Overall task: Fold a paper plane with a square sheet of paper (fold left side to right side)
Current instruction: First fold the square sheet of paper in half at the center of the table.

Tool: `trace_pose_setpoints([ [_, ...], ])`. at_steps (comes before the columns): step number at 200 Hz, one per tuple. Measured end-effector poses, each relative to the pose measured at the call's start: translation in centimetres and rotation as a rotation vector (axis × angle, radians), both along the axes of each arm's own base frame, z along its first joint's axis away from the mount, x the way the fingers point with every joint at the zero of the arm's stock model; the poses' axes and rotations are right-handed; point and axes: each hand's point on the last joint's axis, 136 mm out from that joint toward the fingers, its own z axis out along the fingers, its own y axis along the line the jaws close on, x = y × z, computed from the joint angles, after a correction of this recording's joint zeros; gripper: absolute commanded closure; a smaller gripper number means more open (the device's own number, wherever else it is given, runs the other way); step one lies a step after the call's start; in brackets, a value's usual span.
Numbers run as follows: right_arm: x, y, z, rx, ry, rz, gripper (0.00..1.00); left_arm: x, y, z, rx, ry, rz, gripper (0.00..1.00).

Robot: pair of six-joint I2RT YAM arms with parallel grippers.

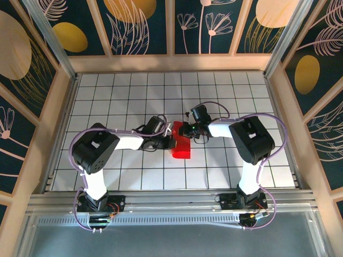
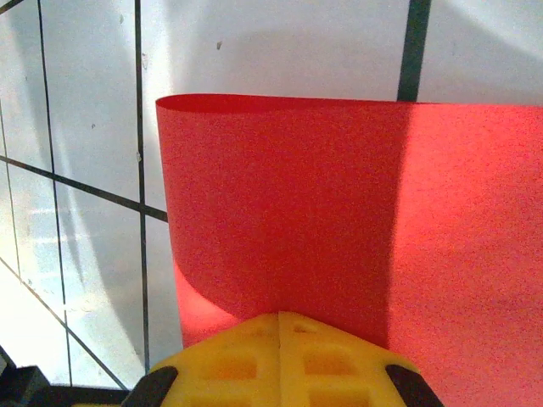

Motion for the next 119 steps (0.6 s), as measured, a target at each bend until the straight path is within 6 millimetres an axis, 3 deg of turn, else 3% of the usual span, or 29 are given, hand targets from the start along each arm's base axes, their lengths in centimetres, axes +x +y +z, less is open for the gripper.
trace_pose_setpoints([
  [65,0.0,0.1,0.0,0.000,0.010,0.014,1.00,-3.1,1.0,-0.1,0.006,0.028,-0.006,0.98],
  [119,-0.1,0.1,0.0,-0.002,0.003,0.024,1.00,-3.9,1.3,-0.1,0.016,0.043,-0.013,0.98],
])
